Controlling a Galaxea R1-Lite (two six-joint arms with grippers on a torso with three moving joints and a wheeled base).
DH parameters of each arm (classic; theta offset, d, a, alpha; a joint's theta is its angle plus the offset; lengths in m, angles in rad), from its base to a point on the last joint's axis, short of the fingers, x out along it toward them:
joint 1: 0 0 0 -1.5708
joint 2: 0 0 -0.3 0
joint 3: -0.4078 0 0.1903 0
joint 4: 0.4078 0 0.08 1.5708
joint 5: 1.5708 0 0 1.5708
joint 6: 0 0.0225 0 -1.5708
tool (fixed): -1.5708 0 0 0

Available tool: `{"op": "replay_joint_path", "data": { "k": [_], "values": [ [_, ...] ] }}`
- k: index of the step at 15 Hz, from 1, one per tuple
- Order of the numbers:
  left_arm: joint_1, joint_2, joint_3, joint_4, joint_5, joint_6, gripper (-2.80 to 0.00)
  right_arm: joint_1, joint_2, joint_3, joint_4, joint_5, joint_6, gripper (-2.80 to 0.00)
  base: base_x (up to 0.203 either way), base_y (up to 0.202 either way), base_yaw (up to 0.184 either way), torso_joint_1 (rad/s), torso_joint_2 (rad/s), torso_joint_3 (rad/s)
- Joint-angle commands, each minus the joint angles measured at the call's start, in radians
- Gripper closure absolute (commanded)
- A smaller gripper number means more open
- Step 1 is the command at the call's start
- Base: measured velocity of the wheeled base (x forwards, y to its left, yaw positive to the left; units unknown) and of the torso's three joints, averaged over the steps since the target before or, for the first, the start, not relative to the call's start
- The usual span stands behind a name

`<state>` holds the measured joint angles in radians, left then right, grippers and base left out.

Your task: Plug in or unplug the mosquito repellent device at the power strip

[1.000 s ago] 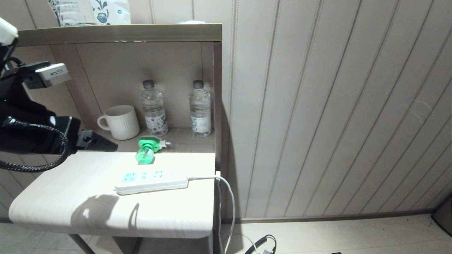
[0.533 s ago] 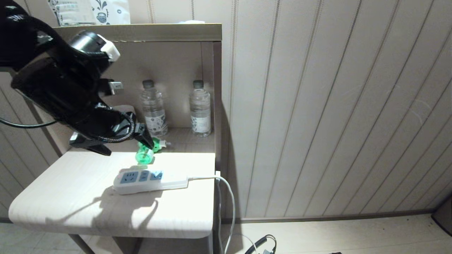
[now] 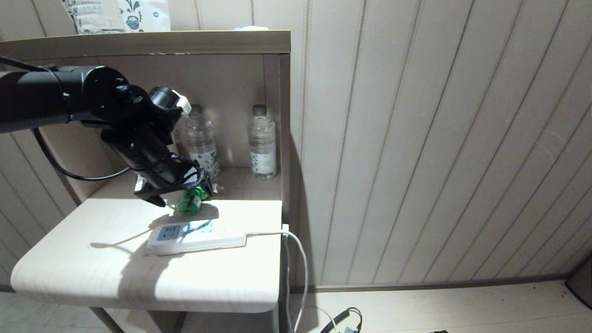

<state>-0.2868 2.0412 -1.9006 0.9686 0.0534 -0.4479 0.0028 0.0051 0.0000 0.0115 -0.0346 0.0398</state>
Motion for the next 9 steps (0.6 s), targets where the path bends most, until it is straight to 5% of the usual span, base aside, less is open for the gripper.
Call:
{"op": "replay_joint_path", "data": {
  "k": [1, 9],
  "values": [
    [0.004, 0.041, 0.000, -0.001, 0.002, -0.003, -2.80, 0.000, -0.001, 0.000, 0.000, -0.001, 0.000, 0.00, 0.000, 0.000, 0.000, 0.000, 0.00, 0.000],
    [0.006, 0.064, 0.000, -0.052, 0.007, 0.011, -2.80, 0.000, -0.001, 0.000, 0.001, -0.001, 0.000, 0.00, 0.000, 0.000, 0.000, 0.000, 0.00, 0.000]
  ]
}}
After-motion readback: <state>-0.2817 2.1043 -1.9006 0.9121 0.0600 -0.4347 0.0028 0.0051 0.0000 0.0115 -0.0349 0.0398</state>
